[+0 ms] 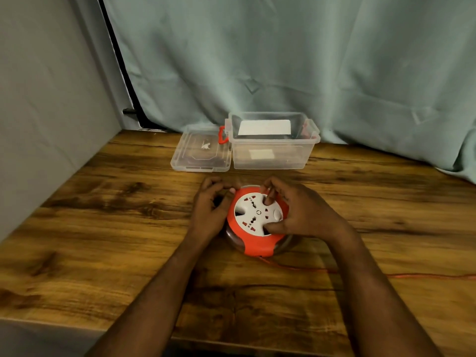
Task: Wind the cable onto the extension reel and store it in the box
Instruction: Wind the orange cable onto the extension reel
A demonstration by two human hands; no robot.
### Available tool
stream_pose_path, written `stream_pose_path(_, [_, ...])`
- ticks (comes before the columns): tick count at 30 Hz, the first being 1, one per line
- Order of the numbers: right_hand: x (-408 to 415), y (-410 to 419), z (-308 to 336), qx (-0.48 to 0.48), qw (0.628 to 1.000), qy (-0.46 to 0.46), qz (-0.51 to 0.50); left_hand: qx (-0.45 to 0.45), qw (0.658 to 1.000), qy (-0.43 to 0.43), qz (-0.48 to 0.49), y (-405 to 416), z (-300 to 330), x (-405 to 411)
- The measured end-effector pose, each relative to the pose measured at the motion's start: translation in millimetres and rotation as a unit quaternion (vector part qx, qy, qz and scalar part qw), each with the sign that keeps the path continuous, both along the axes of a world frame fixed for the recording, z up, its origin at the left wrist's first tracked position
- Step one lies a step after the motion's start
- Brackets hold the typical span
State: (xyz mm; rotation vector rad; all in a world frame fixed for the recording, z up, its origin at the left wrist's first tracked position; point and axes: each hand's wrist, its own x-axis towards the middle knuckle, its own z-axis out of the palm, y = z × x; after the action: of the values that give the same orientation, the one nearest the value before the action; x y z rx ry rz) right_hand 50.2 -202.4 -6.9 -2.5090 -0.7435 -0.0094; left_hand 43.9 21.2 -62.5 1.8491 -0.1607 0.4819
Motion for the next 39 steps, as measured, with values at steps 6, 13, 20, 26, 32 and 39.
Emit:
stream_pose_path(6, [-8.2,16.9,-3.6,-0.049,0.993,-0.099,-0.033,0.019,0.999,0.026,0.035,3.0,0.3,0.0])
stream_pose_path(13, [-9.8,28.6,-6.8,-0.079,0.987,-0.096,-0.103,-0.001,0.998,0.052,0.033,3.9,1.8,-0.5])
stream_pose_path(20, [-11.5,46.4,-16.5,-0.036,0.981,-0.094,-0.164,0.017,0.999,0.030,0.003,0.4,2.1,-1.2])
stream_pose_path(26, [-4.5,18.1,-4.4,0.040,0.995,-0.079,-0.043,0.031,0.999,0.018,-0.002,2.3,-1.6,0.6])
stream_pose_path(32, [4.8,-6.9,1.3,0.021,0.999,0.026,0.012,0.019,1.000,0.019,-0.014,3.5,-3.4,0.5])
stream_pose_path(39, [1.6,-3.7,1.1,-0.005,1.000,-0.008,-0.013,0.012,1.000,0.017,-0.009,2.9,-3.8,2.2])
